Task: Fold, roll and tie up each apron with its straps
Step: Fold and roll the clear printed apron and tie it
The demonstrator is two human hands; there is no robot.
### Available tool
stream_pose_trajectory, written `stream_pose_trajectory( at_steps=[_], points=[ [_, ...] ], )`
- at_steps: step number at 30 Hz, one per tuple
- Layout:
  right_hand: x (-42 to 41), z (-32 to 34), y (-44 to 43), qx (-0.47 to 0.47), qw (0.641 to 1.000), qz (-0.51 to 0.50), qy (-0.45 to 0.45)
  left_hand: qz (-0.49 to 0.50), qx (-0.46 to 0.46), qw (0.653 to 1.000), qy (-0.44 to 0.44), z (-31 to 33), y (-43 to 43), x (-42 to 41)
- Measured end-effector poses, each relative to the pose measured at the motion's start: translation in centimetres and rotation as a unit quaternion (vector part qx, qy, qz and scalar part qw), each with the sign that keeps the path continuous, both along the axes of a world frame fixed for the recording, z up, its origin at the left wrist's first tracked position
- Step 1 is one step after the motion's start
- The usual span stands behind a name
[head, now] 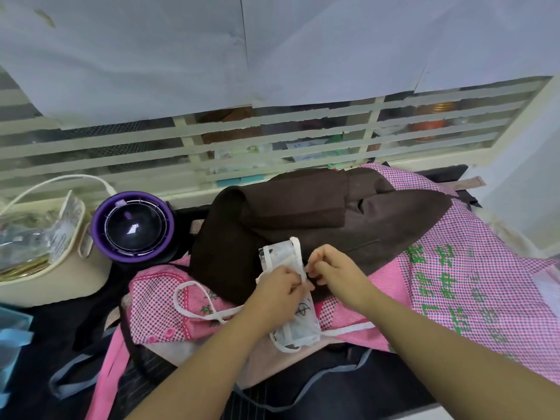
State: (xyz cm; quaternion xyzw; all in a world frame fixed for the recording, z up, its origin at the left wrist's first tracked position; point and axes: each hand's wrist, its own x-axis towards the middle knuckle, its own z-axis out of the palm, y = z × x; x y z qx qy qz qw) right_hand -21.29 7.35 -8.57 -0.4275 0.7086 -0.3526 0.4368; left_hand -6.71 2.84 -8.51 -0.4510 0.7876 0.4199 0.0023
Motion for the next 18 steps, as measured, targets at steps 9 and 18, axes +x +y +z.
stream_pose_trajectory(
  at_steps=[9, 18],
  points=[
    [-0.5, -0.8, -1.2, 0.134, 0.968, 0.076, -0.196, -0.098, -0.187, 0.977, 0.031, -2.3, 2.1, 2.0],
    [1.9, -1.9, -1.4, 0.155, 0.928, -0.142, -0.307, -0.031, -0.155, 0.979, 0.131, -3.4, 0.9, 2.2]
  ],
)
